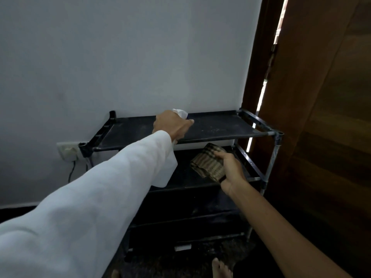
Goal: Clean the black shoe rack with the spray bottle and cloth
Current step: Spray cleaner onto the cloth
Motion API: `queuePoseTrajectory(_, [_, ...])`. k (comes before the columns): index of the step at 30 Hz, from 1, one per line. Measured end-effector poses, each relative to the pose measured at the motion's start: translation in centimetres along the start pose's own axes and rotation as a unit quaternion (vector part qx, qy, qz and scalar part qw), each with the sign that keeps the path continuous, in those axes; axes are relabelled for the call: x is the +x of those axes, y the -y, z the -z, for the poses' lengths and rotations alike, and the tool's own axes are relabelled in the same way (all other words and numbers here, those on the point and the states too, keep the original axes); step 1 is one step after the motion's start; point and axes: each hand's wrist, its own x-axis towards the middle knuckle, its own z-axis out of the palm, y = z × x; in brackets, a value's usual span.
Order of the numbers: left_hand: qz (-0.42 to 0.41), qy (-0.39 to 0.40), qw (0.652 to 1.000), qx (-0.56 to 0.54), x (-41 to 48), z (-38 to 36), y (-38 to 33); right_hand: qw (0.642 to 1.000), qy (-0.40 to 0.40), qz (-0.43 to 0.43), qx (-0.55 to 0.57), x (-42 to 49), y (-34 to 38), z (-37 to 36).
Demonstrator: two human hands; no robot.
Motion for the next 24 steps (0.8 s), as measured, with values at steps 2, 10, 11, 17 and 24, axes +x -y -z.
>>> queuePoseTrajectory(2, [-0.006, 0.03, 0.999, -0.027, 0.0, -0.7, -0.8, 1.0, -0.013, 0.014, 0.003, 0.2, 0.2, 0.5])
queuePoseTrajectory(10, [-0.022, 0.017, 0.999, 0.028, -0.6, -4.3, -2.7, 0.999, -0.034, 0.022, 0.028, 0.4, 1.4, 2.1])
queuePoseTrajectory(11, [-0.026, 0.004, 0.999, 0.045, -0.7, -4.6, -2.8, 0.999, -0.037, 0.023, 0.031, 0.5, 1.4, 2.2])
queuePoseTrajectory(17, [-0.015, 0.037, 0.999, -0.001, -0.6, -5.0, -3.9, 0.998, -0.049, 0.025, 0.039, 0.6, 1.5, 3.0])
queuePoseTrajectory(24, [-0.03, 0.077, 0.997, 0.004, -1.7, -6.3, -5.2, 0.998, -0.049, 0.03, 0.037, 0.2, 1.6, 3.5])
